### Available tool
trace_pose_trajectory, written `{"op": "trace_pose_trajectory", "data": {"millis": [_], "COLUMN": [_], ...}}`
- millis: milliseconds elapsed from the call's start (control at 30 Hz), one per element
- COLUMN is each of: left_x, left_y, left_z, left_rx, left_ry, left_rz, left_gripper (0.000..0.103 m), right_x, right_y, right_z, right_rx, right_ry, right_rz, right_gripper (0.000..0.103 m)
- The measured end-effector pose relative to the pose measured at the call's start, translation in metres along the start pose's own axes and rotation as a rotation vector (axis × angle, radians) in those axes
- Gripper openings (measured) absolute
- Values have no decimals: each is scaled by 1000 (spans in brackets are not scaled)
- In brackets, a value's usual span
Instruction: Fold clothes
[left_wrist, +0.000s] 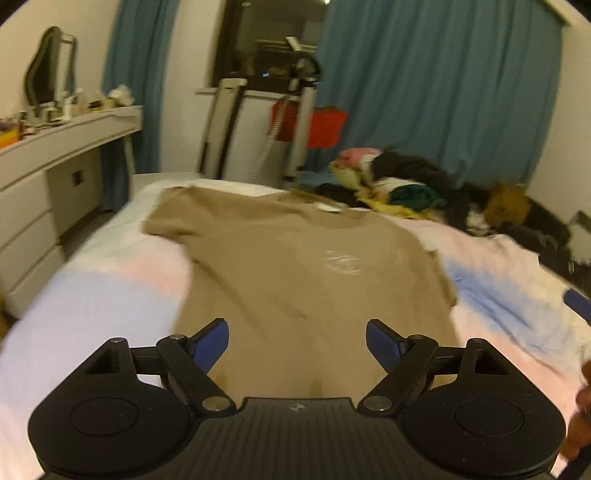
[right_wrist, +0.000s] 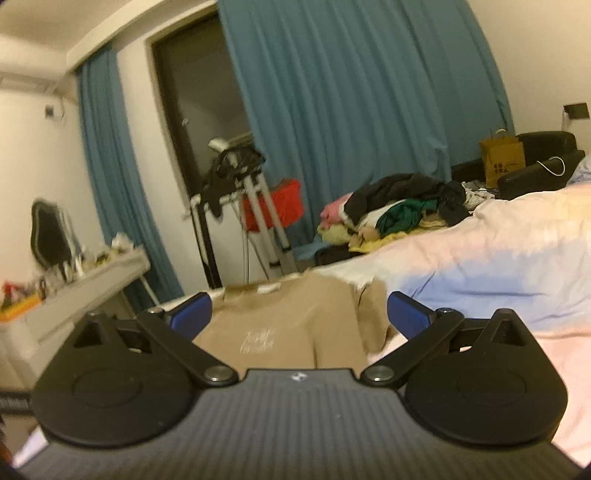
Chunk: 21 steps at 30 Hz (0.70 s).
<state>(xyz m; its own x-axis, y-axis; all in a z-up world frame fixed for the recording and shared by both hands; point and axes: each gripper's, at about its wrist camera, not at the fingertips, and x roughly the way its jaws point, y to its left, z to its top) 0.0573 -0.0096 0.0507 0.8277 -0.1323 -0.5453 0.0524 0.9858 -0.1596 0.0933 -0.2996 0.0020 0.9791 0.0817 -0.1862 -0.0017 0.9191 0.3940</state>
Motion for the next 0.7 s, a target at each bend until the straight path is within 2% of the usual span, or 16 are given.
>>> {"op": "trace_pose_trajectory", "data": {"millis": [67,167,267,333,467,600,700], "left_x": [18,53,85,104,130,136,141], "left_y": [-4,0,13,22,29,30,29], "left_z": [-8,-25,-34,-39,-41,-45,-50], "left_rx": [19,52,34,14,-42,-33,-12], "left_ry": [0,27,70,95,107,101,97], "left_rz": [-24,-14,-12,-12,-27,-44,-50], "left_gripper": [83,83,83,83,83,83,83], "right_x": [12,56,101,132,181,219,238], "right_y": [-14,-52,-92,-117,-158,-166,-165], "right_z": [10,15,8,0,-21,-41,-57], "right_rx": [40,198,343,392,506,481,461], "right_ry": [-3,49,109,151,178,251,281], "right_rz": [6,11,-6,-27,-69,-71,-54], "right_gripper": [103,102,92,75,67,67,62]}}
